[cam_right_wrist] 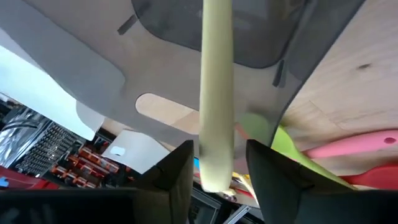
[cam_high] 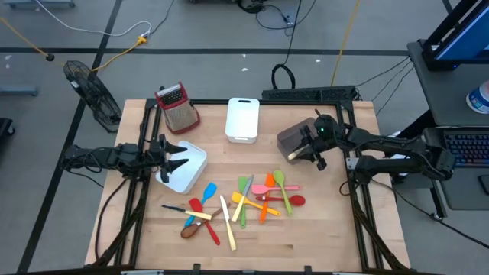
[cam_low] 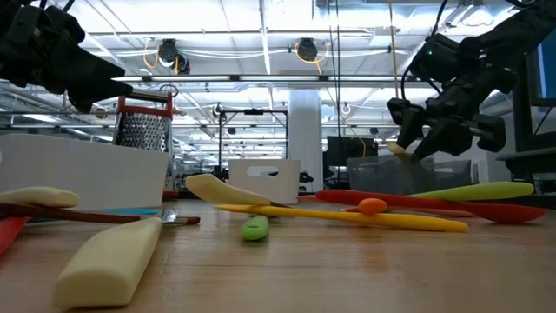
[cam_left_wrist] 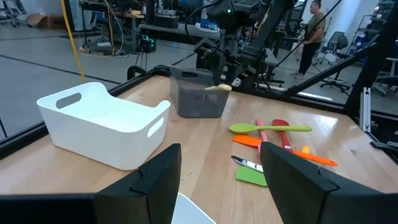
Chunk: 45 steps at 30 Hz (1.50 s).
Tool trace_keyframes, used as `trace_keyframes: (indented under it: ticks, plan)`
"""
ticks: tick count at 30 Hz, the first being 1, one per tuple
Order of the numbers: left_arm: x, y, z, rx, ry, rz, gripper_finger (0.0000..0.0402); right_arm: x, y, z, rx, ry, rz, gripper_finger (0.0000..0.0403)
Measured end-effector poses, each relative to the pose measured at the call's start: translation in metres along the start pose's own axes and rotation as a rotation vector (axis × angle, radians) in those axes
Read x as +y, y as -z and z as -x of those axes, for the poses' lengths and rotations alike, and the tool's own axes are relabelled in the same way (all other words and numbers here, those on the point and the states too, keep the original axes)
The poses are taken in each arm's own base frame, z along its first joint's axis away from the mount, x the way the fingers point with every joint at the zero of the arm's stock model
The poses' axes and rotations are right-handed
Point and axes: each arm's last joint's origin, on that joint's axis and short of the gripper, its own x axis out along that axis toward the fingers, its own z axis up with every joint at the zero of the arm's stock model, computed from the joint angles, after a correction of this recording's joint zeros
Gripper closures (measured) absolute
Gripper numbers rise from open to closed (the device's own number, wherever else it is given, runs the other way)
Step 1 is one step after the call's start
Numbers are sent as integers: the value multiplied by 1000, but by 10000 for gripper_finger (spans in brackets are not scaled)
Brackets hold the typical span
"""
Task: Pick & Place Kitchen Items
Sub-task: Put the yellow table knife into the black bin
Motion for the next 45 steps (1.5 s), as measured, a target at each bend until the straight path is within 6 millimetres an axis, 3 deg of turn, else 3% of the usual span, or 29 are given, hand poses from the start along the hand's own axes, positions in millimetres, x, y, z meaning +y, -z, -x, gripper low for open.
trace_keyframes:
  ticks: [16,23,35,39,45]
  plan:
    - [0,0,0,0,0,5,176,12,13,2,88,-141,170,261]
    - [0,0,0,0,1,22,176,4,32,9,143,-158,243,273]
    - [0,-1,0,-6,5,198,176,-16,63,16,170,-217,408,285]
    - [0,-1,0,-13,8,214,176,-21,69,17,172,-232,546,286]
    - [-3,-13,1,-112,76,414,176,-27,77,15,108,-290,803,301]
